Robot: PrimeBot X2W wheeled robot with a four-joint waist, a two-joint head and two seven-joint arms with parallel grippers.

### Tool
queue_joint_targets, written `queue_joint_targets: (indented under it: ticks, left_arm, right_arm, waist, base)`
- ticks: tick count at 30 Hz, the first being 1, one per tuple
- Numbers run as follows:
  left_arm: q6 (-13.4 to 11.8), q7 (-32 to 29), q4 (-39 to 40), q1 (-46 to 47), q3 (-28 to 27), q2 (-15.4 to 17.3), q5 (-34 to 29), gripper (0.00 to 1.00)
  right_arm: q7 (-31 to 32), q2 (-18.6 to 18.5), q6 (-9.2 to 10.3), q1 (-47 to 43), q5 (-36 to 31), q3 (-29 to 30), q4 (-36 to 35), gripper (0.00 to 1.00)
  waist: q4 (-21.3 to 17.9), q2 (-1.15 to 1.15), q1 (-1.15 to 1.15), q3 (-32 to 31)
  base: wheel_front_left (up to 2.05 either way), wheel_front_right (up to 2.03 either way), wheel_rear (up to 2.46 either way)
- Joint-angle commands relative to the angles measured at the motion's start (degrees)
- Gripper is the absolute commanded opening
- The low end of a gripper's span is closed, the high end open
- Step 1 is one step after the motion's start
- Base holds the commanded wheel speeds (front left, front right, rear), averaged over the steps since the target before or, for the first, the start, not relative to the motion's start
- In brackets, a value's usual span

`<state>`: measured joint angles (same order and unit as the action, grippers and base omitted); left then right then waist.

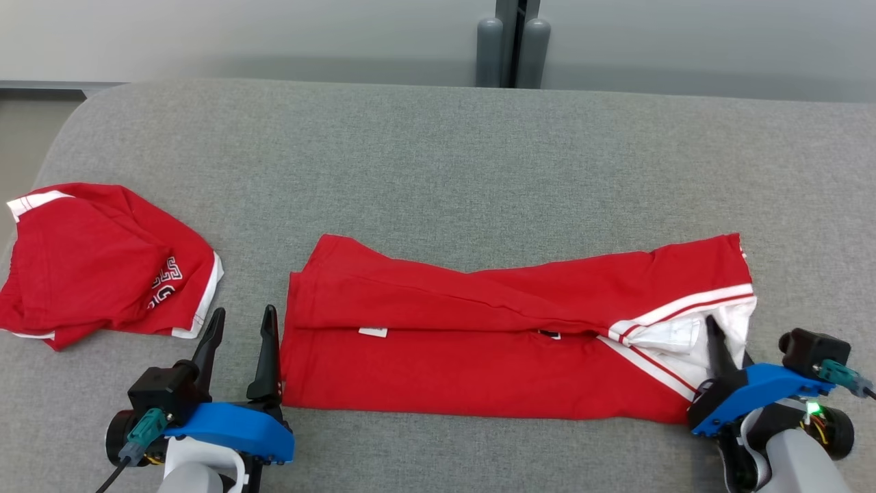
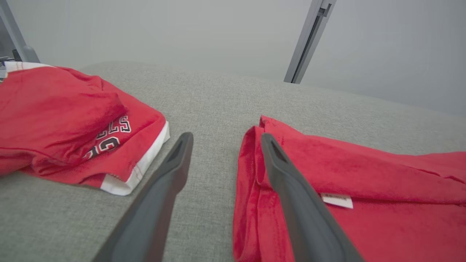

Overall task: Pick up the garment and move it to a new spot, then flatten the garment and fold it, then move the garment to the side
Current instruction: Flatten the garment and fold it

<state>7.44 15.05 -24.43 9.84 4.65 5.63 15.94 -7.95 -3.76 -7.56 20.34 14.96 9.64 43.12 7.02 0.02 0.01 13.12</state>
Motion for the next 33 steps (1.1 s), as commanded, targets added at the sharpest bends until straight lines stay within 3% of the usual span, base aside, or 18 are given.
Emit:
queue_joint_targets:
  ticks: [1, 5, 9, 16, 20, 26, 33]
  left_arm:
    - [0.08, 0.17, 0.19, 0.73, 0.18, 0.27, 0.09, 1.0]
    - [0.08, 0.16, 0.35, 0.25, 0.78, 0.17, 0.06, 1.0]
    - [0.08, 0.17, 0.37, -0.28, 1.31, -0.06, 0.03, 1.0]
    - [0.08, 0.17, 0.23, -0.43, 2.41, -0.77, -0.15, 1.0]
    - [0.08, 0.17, -0.23, -0.1, 3.52, -1.06, -0.05, 1.0]
    - [0.09, 0.16, -1.05, -0.41, 4.84, -1.33, 0.0, 1.0]
    - [0.09, 0.17, -1.9, 0.97, 7.89, -1.67, -0.04, 1.0]
  right_arm:
    - [-0.18, 0.31, 0.14, -1.63, -0.52, 0.66, 0.94, 0.0]
    - [-4.05, -0.97, 0.12, 0.02, -3.65, 5.44, -2.23, 0.0]
    - [-4.94, -0.59, 0.08, 0.31, -5.93, 5.7, -5.86, 0.0]
    - [-2.69, 0.87, 0.07, -1.75, -1.97, -6.49, -13.16, 0.0]
    - [-0.91, 0.9, 0.06, -2.26, 5.35, -17.26, -17.31, 0.0]
    - [0.58, 0.79, 0.06, -0.13, 13.22, -30.4, -20.16, 0.0]
    - [-0.03, 0.73, 0.06, 4.58, 17.36, -37.87, -15.76, 0.0]
  waist:
    - [-0.17, -0.02, -0.01, -0.12]
    - [-1.1, -0.02, -0.01, -0.67]
    - [-2.11, -0.02, -0.01, -1.28]
    - [-2.73, -0.02, -0.01, -2.11]
    - [-1.34, -0.02, -0.01, -2.51]
    - [3.06, -0.02, -0.01, -3.52]
    - [10.3, -0.02, -0.01, -3.73]
  base:
    - [0.0, 0.0, 0.0]
    - [0.0, 0.0, 0.0]
    - [0.0, 0.0, 0.0]
    - [0.0, 0.0, 0.0]
    - [0.0, 0.0, 0.0]
    - [0.0, 0.0, 0.0]
    - [0.0, 0.0, 0.0]
